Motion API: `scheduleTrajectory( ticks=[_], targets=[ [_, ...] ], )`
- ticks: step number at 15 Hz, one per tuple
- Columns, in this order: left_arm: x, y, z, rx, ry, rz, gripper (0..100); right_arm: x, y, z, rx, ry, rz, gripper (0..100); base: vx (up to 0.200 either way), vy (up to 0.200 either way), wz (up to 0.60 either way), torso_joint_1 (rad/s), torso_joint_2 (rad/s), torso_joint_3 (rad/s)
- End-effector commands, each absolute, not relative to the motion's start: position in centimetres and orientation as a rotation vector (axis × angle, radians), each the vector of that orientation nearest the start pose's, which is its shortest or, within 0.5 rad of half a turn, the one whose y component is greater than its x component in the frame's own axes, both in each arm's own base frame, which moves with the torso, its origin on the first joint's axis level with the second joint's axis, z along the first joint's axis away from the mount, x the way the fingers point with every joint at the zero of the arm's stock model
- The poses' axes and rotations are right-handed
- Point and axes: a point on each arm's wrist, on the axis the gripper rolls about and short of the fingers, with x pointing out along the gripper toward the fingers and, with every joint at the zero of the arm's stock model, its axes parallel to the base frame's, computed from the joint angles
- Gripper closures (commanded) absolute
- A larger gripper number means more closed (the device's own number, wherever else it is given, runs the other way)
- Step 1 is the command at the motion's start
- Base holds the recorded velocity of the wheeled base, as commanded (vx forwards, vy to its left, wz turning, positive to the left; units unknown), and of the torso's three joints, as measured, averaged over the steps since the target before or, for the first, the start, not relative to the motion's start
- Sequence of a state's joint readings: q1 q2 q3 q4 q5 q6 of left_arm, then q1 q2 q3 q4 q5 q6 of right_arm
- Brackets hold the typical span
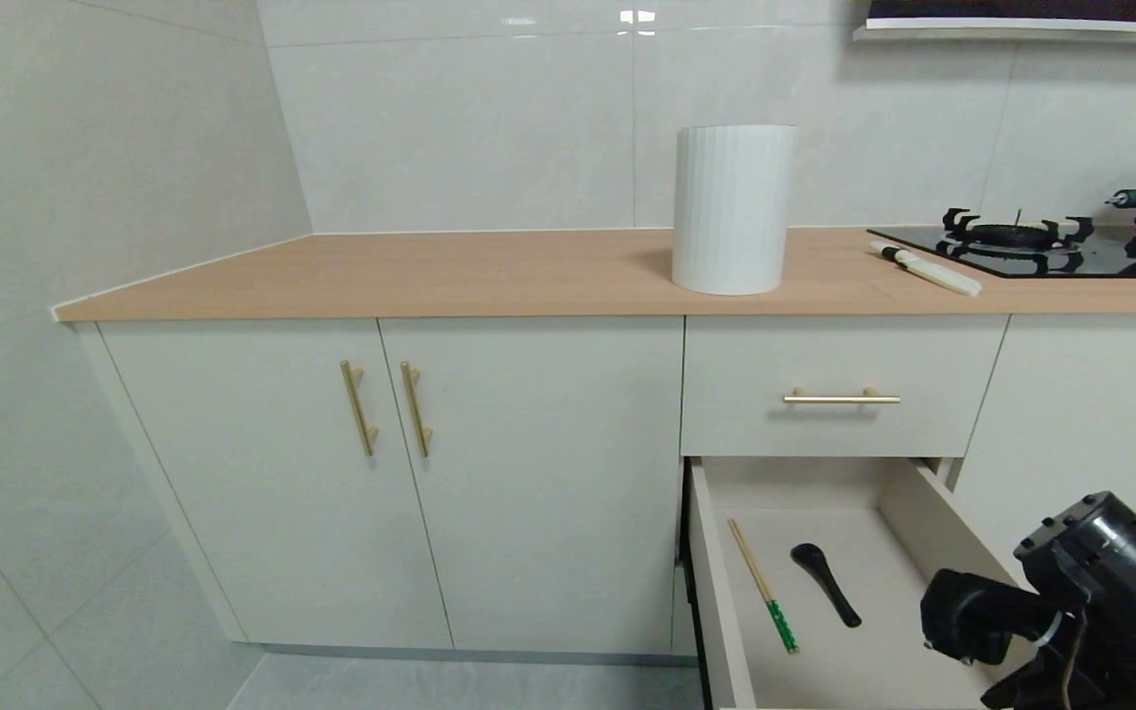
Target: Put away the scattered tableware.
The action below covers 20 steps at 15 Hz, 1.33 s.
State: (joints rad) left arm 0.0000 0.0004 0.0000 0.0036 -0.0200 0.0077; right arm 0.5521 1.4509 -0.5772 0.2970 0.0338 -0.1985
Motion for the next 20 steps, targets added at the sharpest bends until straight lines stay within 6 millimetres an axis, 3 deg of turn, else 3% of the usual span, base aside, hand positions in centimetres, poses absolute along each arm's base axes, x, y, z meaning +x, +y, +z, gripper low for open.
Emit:
scheduleTrajectory(
  ticks=[1, 5, 10, 20],
  targets=[
    [-2.3, 0.0, 7.5, 0.008, 0.003, -0.020, 0, 13.9, 9.3, 11.5, -0.506, 1.101, 0.677, 0, 0.000, 0.000, 0.00, 0.000, 0.00, 0.000],
    [-2.3, 0.0, 7.5, 0.008, 0.005, -0.020, 0, 13.0, 10.2, 10.3, -0.506, 1.169, 0.809, 0, 0.000, 0.000, 0.00, 0.000, 0.00, 0.000],
    [-2.3, 0.0, 7.5, 0.008, 0.003, -0.020, 0, 14.9, 11.3, 8.1, -0.511, 1.284, 0.776, 0, 0.000, 0.000, 0.00, 0.000, 0.00, 0.000],
    [-2.3, 0.0, 7.5, 0.008, 0.005, -0.020, 0, 19.3, 12.2, 6.1, -0.394, 1.267, 0.395, 0, 0.000, 0.000, 0.00, 0.000, 0.00, 0.000]
  ],
)
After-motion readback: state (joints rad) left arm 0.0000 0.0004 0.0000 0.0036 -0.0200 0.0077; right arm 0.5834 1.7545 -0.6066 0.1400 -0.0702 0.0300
